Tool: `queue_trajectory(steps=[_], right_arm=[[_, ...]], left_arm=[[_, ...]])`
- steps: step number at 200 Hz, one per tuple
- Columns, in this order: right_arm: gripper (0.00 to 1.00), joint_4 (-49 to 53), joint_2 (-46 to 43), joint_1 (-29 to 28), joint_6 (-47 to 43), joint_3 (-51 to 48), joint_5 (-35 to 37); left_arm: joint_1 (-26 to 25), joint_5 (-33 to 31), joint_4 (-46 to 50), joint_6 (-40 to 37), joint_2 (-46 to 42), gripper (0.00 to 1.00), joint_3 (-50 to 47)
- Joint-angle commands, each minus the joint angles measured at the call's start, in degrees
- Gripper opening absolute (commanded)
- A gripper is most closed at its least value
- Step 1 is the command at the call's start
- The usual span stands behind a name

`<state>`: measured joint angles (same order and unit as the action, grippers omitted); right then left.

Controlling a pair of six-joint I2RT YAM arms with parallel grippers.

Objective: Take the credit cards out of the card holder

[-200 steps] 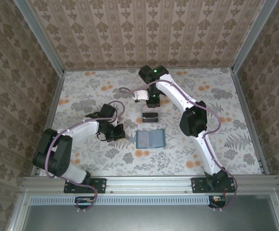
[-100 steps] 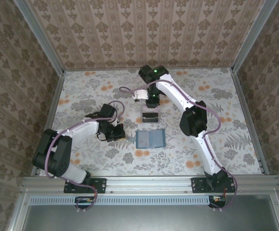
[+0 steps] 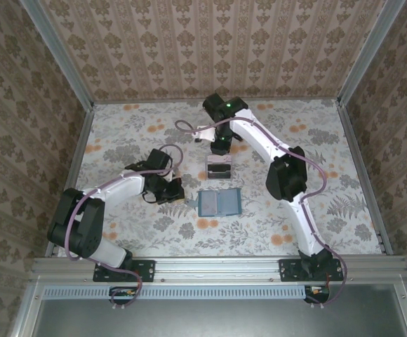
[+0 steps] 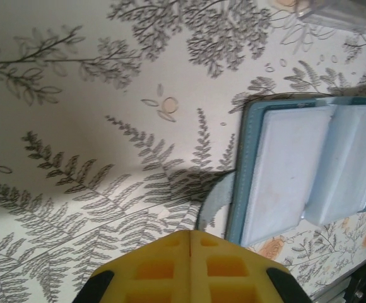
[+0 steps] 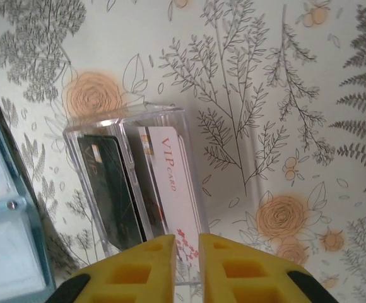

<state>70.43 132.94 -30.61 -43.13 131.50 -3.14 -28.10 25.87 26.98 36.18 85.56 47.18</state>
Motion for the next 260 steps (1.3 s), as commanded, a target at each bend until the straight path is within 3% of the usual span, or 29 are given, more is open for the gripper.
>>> queue_trajectory(steps=[1, 42, 100, 126, 170, 225, 260], right_arm=[[0.16, -12.75, -9.19, -0.64, 12.15, -9.48, -1.04], [0.13, -30.88, -22.91, -2.13, 32.16, -31.38, 0.22], [0.03, -41.78, -33.01, -3.07, 60.21, -50.13, -9.11], [0.03, -46.35, -35.61, -5.17, 66.44, -57.80, -11.08], [0.04, -46.99, -34.78, -7.57, 74.58, -62.62, -12.86], [0.03, -46.91, -31.36, -9.26, 80.95, -63.39, -16.11], [0.11, -50.00, -28.14, -9.86, 83.47, -63.91, -20.11]], left_arm=[[-1.53, -0.49, 2.03, -1.28, 1.13, 0.01, 3.24], [-3.85, -0.29, 1.95, -1.67, 3.66, 0.01, 5.64], [-6.21, 0.20, -0.04, -1.81, 9.54, 0.01, 7.31], [-6.80, -1.33, 0.70, -2.82, 11.67, 0.01, 8.32], [-6.80, -3.87, 2.05, -4.09, 14.00, 0.00, 9.04], [-6.80, -4.05, 1.80, -4.35, 15.26, 0.00, 8.36], [-6.80, -3.63, 0.99, -3.98, 14.52, 0.00, 6.79]])
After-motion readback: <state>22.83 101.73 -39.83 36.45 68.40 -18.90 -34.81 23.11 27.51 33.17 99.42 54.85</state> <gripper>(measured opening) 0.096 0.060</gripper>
